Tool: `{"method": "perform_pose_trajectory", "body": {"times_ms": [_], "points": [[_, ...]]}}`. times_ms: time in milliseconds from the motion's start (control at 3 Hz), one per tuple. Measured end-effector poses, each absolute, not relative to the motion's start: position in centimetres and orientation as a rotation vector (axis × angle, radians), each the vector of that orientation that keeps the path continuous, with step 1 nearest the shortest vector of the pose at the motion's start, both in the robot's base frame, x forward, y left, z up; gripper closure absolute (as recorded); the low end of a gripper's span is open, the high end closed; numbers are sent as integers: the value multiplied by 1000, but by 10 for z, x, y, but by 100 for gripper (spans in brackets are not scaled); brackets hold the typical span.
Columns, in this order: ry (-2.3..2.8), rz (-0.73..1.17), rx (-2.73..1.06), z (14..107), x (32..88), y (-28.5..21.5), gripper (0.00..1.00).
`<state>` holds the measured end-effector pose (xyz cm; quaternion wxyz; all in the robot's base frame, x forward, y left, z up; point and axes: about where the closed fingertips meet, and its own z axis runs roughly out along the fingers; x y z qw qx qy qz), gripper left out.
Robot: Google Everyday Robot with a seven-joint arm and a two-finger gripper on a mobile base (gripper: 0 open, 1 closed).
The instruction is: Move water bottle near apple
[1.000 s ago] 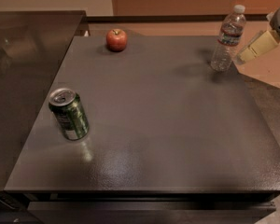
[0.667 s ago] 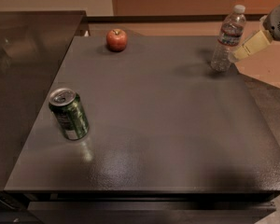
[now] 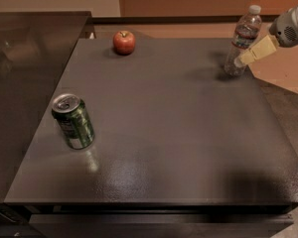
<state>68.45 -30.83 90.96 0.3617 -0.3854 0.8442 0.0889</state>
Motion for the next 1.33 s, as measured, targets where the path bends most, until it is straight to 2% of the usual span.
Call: {"method": "perform_pose_trajectory", "body": {"times_ms": [333, 1333], "points": [[2160, 265, -1004, 906, 689, -300, 18], [2070, 349, -1073, 923, 686, -261, 87]]}}
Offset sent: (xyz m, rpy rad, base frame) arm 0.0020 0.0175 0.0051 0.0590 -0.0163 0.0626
